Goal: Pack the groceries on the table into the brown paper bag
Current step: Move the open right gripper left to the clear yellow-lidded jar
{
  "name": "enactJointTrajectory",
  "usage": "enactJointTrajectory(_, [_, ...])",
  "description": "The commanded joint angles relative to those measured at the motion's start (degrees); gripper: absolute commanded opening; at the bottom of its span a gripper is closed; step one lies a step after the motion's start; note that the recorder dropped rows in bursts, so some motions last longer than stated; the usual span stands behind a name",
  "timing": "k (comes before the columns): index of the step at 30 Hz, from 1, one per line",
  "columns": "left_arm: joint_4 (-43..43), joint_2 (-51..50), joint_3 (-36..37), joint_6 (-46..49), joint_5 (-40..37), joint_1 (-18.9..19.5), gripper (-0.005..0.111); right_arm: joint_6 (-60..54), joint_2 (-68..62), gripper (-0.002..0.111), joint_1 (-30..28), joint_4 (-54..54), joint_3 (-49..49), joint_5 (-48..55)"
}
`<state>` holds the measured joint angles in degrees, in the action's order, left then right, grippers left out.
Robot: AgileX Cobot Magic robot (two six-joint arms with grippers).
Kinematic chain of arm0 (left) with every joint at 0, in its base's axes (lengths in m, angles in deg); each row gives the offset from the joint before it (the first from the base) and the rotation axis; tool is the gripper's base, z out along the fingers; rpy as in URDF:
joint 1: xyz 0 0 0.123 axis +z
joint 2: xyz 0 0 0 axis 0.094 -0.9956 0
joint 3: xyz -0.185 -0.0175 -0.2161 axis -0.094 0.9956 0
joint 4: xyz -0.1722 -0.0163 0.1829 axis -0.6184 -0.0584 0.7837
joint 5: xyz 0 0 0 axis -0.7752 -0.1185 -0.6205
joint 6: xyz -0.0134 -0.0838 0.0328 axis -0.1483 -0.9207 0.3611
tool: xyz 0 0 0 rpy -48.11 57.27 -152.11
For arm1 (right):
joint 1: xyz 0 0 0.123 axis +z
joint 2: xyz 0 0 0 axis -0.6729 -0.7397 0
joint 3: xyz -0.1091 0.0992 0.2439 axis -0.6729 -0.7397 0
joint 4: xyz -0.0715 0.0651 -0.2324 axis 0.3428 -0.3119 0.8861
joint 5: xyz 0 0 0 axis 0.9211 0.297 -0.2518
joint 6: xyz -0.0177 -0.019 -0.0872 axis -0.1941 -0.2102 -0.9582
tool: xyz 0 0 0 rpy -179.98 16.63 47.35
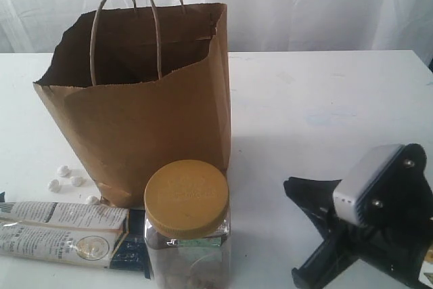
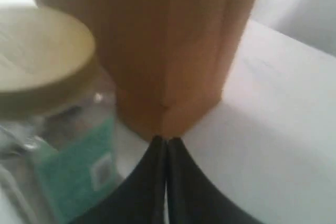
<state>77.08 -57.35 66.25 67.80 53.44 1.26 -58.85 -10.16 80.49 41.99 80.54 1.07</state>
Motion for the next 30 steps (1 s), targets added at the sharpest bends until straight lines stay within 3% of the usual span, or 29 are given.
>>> enactJointTrajectory(1, [-0.43,0.26,0.06,-0.52,0.45,-0.21,0.000,33.79,1.59,0.000,0.08,19.51,-0.50,-0.67])
enactJointTrajectory(4, [-0.43,0.26,0.06,-0.52,0.45,-0.21,0.000,39.63,0.67,0.000,0.08,29.07,-0.50,-5.99])
enactJointTrajectory(8, [-0.43,0.26,0.06,-0.52,0.45,-0.21,0.000,44.51,-0.37,0.000,0.08,32.60,-0.39,-11.65])
enactJointTrajectory(20, [-0.43,0.26,0.06,-0.52,0.45,-0.21,0.000,43.30,0.00,0.000,0.08,31.16,-0.39,-1.60])
enactJointTrajectory(23, [-0.43,0.26,0.06,-0.52,0.45,-0.21,0.000,37.66,0.00,0.001,0.08,33.23,-0.39,2.68])
enactJointTrajectory(26, [-0.43,0.26,0.06,-0.52,0.45,-0.21,0.000,24.87,0.00,0.013,0.08,36.12,-0.27,4.07])
enactJointTrajectory(30, [-0.43,0.26,0.06,-0.52,0.45,-0.21,0.000,19.55,0.00,0.046,0.08,36.12,1.49,5.33])
